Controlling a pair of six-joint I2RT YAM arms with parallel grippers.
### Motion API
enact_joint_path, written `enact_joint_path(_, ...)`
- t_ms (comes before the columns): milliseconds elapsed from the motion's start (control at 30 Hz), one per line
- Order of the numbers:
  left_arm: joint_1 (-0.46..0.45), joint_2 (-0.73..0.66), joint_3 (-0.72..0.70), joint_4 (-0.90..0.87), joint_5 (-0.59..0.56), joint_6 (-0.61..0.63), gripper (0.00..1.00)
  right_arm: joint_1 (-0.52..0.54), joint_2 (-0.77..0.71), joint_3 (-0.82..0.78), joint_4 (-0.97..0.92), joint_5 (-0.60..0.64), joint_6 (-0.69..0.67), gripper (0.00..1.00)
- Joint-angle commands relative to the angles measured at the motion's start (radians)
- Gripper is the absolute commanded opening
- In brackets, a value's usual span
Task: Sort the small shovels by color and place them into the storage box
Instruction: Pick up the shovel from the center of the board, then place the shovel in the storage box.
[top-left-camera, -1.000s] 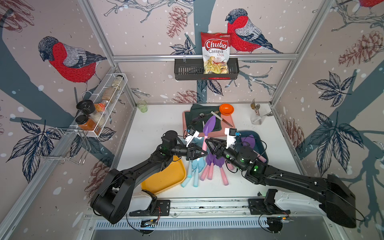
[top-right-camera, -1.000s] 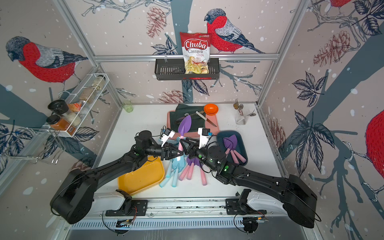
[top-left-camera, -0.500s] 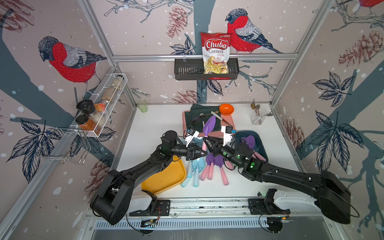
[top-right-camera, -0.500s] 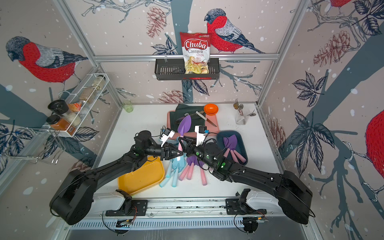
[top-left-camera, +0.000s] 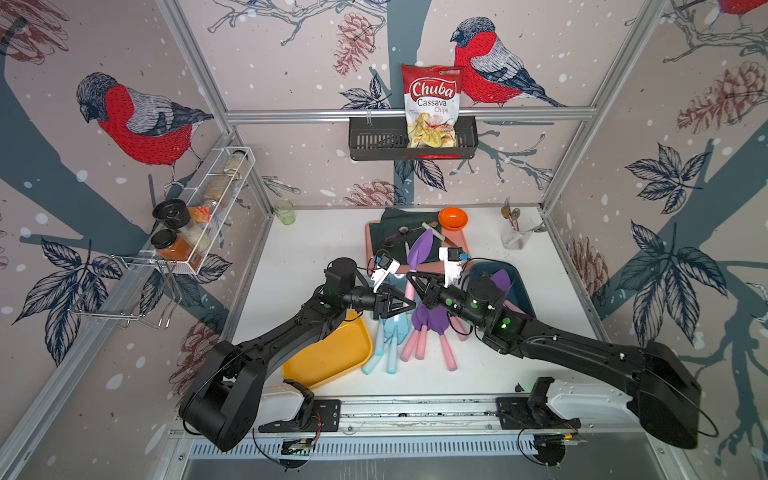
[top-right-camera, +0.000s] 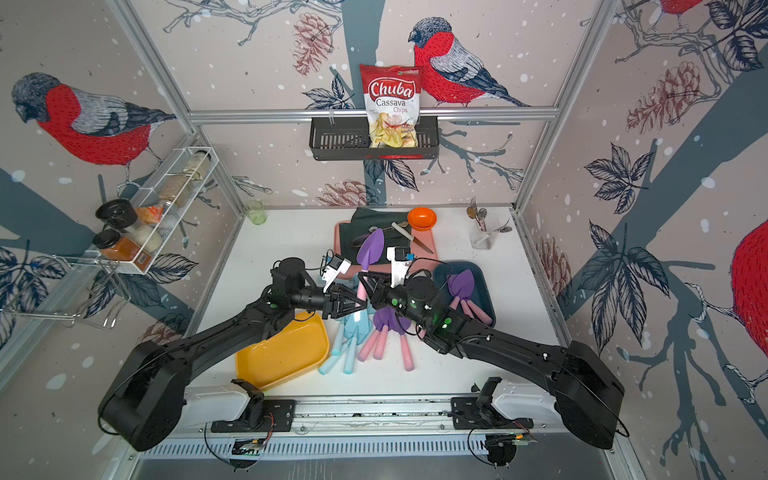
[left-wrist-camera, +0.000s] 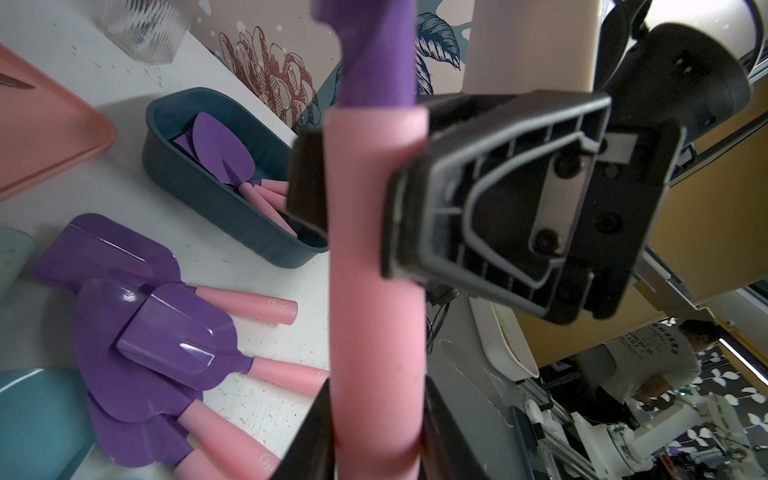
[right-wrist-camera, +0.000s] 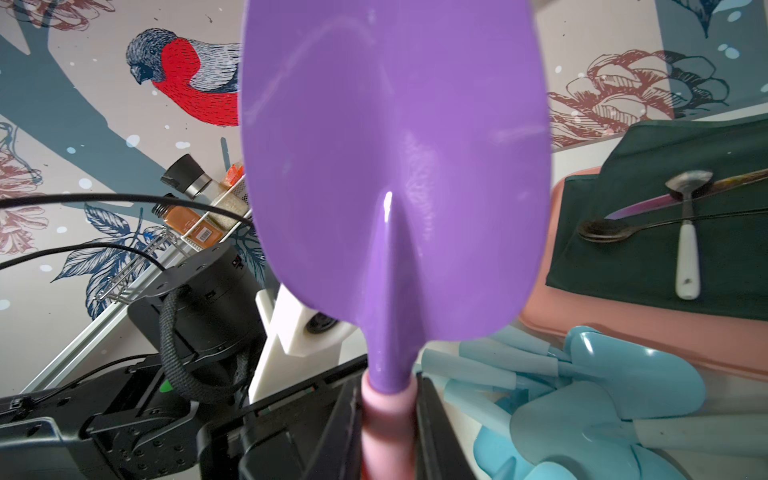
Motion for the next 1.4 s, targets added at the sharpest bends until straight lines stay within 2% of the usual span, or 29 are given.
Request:
enact_joint_path(0, 0.003, -0.008, 0.044, -0.195, -0.096, 0.184, 0.61, -0.066, -0.044, 0.041, -0.272, -0.003, -0.04, 0.09)
enact_joint_path(100, 0.004, -0.006, 0.079, -0.313, -0.212, 0.3, 0.72, -0.179, -0.091, 0.07, -0.512, -0.043, -0.084, 0.1)
enact_joint_path(200, 0.005, 0.0, 0.085, -0.366, -0.323, 0.363, 0.75, -0.341, -0.121, 0.091, -0.749, -0.115, -0.153, 0.1)
enact_joint_path(333, 0.005, 0.005, 0.077, -0.384, -0.386, 0.393, 0.77, -0.562, -0.124, 0.104, -1.008, -0.149, -0.269, 0.1)
enact_joint_path(400, 0.005, 0.009, 0.076, -0.388, -0.387, 0.398, 0.77, -0.685, -0.112, 0.1, -1.086, -0.157, -0.305, 0.11)
enact_joint_path(467, 0.006, 0.009, 0.075, -0.389, -0.387, 0.4, 0.77, -0.795, -0.091, 0.092, -1.102, -0.277, -0.354, 0.11)
enact_joint_path(600, 0.005, 0.007, 0.078, -0.393, -0.39, 0.404, 0.77, -0.887, -0.003, 0.112, -1.121, -0.28, -0.362, 0.13)
enact_joint_path(833, 0.004, 0.0, 0.069, -0.396, -0.388, 0.415, 0.77, -0.9, 0.144, 0.138, -1.124, -0.285, -0.371, 0.17)
enact_joint_path(933, 0.004, 0.004, 0.067, -0.395, -0.385, 0.412, 0.77, -0.892, 0.164, 0.137, -1.122, -0.276, -0.366, 0.26)
enact_joint_path(1033, 0.004, 0.006, 0.07, -0.393, -0.38, 0.407, 0.77, -0.881, 0.178, 0.132, -1.113, -0.262, -0.36, 0.42)
enact_joint_path(1100, 0.005, 0.006, 0.069, -0.393, -0.379, 0.406, 0.77, -0.875, 0.191, 0.137, -1.113, -0.239, -0.352, 0.48)
enact_joint_path(1367, 0.005, 0.003, 0.067, -0.393, -0.378, 0.409, 0.77, -0.828, 0.242, 0.161, -1.113, -0.161, -0.327, 0.46)
